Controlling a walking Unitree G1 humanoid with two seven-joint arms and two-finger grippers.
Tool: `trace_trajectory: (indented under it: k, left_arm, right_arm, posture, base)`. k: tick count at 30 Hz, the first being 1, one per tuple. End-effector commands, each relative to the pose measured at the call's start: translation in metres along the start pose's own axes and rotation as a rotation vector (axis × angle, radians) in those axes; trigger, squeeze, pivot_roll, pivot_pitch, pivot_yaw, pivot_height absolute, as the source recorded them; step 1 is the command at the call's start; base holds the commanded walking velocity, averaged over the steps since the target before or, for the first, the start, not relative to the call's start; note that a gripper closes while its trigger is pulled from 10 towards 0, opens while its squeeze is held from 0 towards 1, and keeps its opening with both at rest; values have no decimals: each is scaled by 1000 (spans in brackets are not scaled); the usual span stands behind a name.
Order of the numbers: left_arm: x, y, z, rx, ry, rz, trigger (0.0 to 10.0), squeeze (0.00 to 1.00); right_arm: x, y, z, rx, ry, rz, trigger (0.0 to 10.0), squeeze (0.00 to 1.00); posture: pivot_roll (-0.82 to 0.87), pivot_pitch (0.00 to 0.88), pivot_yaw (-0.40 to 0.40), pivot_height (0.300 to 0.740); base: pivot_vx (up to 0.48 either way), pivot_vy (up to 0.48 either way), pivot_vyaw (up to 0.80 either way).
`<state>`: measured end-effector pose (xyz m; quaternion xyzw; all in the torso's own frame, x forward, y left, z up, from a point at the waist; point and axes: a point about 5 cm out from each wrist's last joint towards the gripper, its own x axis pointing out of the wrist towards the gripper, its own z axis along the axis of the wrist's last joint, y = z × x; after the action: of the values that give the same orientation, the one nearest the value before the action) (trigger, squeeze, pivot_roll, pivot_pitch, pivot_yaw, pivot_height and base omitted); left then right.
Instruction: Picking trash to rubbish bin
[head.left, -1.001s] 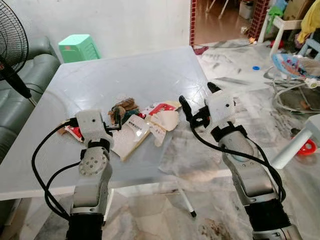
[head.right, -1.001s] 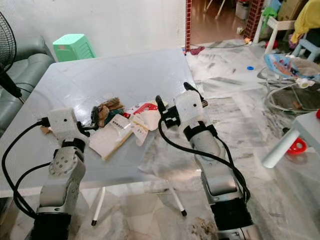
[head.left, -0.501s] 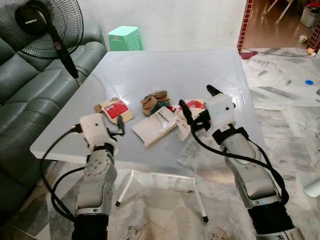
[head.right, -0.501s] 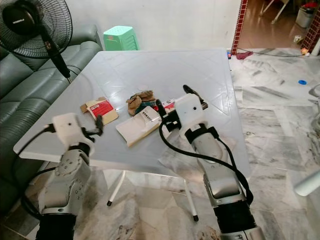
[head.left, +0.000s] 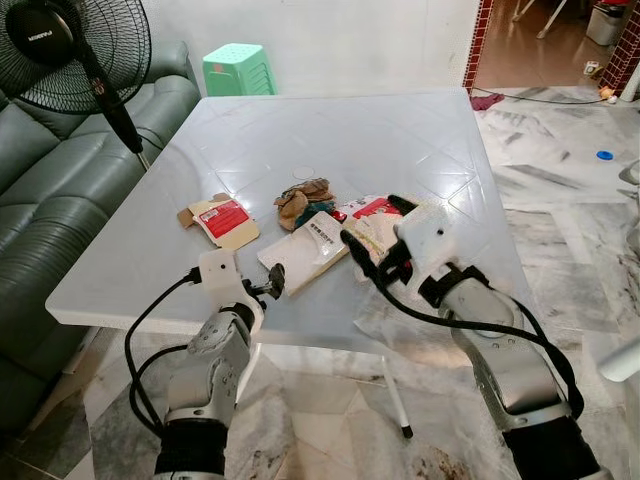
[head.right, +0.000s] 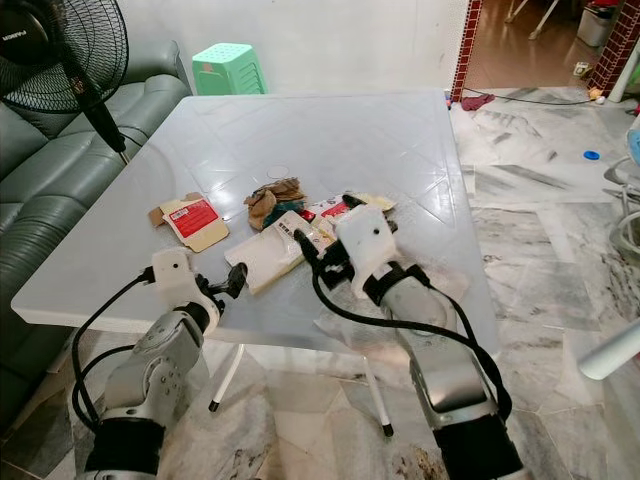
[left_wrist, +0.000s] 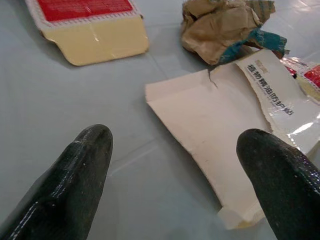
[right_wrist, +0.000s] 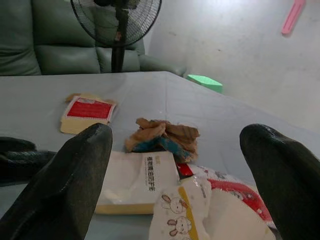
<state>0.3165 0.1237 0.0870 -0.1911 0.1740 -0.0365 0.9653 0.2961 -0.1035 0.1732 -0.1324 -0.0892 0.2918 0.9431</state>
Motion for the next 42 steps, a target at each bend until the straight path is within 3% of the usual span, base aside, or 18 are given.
trace_trajectory:
  k: [1, 9, 11, 21, 30, 35, 42]
  left_arm:
    - [4, 0, -1, -25, 28, -10, 10000, 0]
    - [11, -8, -2, -98, 60, -41, 10000, 0]
    - [15, -17, -5, -149, 83, -72, 10000, 0]
    - [23, -30, 3, -266, 73, -107, 10000, 0]
    - [28, -26, 0, -377, 109, -50, 10000, 0]
    - [29, -22, -3, -495, 119, -16, 10000, 0]
    - [30, -18, -3, -507, 110, 20, 10000, 0]
  right_arm:
    - [-3, 4, 8, 6, -14, 47, 10000, 0]
    - [-21, 14, 11, -15, 49, 207, 10000, 0]
    - [-32, 19, 7, -14, 87, 257, 10000, 0]
    - [-32, 22, 6, -23, 90, 263, 10000, 0]
    - [-33, 23, 10, -16, 97, 270, 10000, 0]
    - [-35, 22, 11, -18, 110, 275, 10000, 0]
    - [-34, 23, 12, -24, 106, 280, 10000, 0]
  posture:
    - [-72, 40, 70, 740]
    - [-91, 48, 74, 740]
    - [-100, 52, 75, 740]
    - [-108, 51, 75, 740]
    - [-113, 54, 77, 740]
    - [-115, 56, 74, 740]
    - [-114, 56, 70, 740]
  base:
    - [0, 0, 0]
    - [0, 0, 0]
    - [0, 0, 0]
    - [0, 0, 0]
    - [0, 0, 0]
    - [0, 0, 0]
    - [0, 0, 0]
